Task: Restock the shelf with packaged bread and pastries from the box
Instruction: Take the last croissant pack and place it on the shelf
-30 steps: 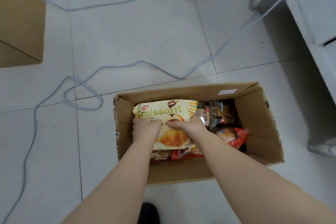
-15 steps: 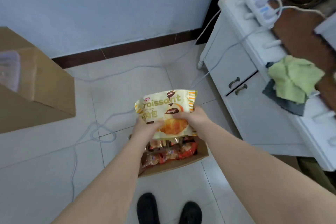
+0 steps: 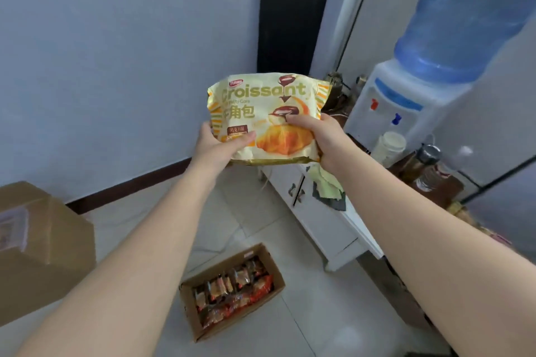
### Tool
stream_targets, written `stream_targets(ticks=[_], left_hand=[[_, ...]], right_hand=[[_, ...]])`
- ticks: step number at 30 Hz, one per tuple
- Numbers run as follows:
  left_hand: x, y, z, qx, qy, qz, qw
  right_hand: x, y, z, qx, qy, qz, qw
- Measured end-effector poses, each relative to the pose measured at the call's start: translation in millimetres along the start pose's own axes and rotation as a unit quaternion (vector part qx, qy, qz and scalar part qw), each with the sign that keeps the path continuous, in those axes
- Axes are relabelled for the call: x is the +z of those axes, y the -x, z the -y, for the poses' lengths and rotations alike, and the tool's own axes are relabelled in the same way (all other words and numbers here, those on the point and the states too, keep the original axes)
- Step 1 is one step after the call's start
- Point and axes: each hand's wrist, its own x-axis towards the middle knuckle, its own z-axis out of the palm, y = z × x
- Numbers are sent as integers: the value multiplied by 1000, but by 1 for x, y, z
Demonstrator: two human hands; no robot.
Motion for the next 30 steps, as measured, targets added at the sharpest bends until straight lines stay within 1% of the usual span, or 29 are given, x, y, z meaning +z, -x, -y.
stream_targets(ticks=[2,4,7,10,13,16,20,25,30], left_hand=[[20,8,-24,33,-1,40,999],[38,13,-45,48,-4,87,995],[68,17,-70,90,-7,149,985],[98,38,-96,163,-21,201,966],[127,69,-115,218,-7,264,939],[158,114,-125,243,24,345,906],[190,191,-130,259,52,453,851],[215,295,-137,265,87,554,784],[234,404,-145,278,92,633,717]], right_hand=[[-20,20,16,-25,-2,-36,999],[-38,43,31,-50,-1,-85,995],[-63,80,50,-103,-7,-173,979],[-84,124,59,-155,-3,-275,949],[-98,172,58,-183,23,-363,914],[-113,228,52,-202,22,-433,879],[-129,318,41,-219,-4,-530,819],[-141,430,22,-243,-24,-630,737],[-149,540,11,-245,-33,-715,654]])
